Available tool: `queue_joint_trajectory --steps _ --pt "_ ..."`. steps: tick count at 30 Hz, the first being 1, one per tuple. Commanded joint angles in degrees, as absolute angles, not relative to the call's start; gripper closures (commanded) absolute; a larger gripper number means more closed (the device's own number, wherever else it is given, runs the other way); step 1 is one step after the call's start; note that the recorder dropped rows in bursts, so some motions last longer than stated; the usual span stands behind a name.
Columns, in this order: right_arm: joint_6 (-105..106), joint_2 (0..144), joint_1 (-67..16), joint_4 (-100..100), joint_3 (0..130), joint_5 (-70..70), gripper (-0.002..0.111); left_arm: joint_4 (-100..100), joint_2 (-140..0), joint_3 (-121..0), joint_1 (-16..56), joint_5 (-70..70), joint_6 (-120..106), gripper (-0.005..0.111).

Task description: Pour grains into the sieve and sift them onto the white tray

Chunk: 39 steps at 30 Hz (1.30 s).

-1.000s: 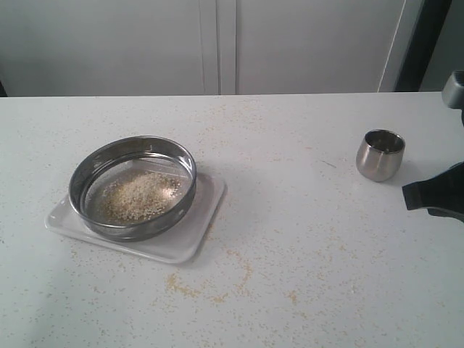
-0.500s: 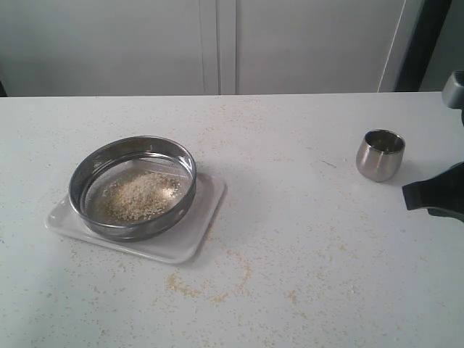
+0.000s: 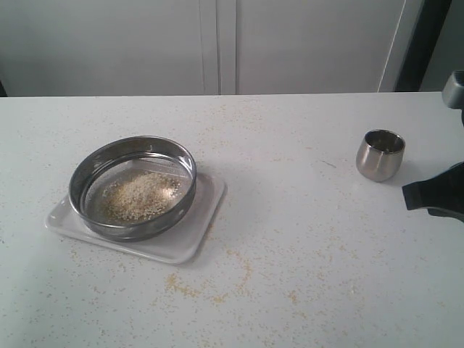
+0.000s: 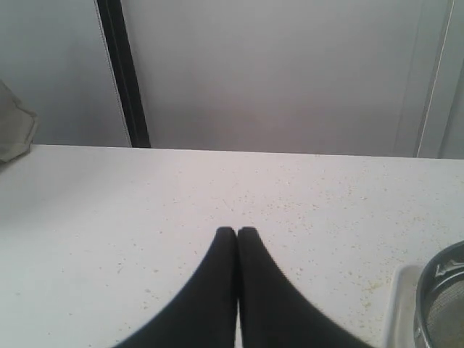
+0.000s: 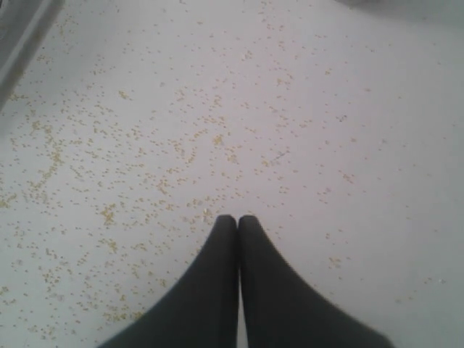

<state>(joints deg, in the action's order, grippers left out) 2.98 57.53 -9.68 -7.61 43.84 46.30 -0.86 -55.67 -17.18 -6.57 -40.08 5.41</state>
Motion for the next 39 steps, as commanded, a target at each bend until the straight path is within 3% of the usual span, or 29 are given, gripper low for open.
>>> queue_joint_trajectory --steps 1,11,24,39 --pt "2.7 57.1 -9.6 -7.4 43.5 45.7 0.108 -2.3 -57.5 -18.2 -6.7 -40.5 6.1 0.107" --pt "2.7 57.1 -9.6 -7.4 43.5 45.7 0.108 -21.5 -65.8 -33.8 -5.4 -12.4 26.4 0.107" --pt "2.7 57.1 -9.6 -7.4 43.5 45.7 0.108 -21.6 -79.2 -52.0 4.1 11.2 26.8 0.107" --pt "2.7 57.1 -9.6 -7.4 43.5 45.7 0.108 0.0 -101.9 -77.8 5.4 33.6 5.0 0.107"
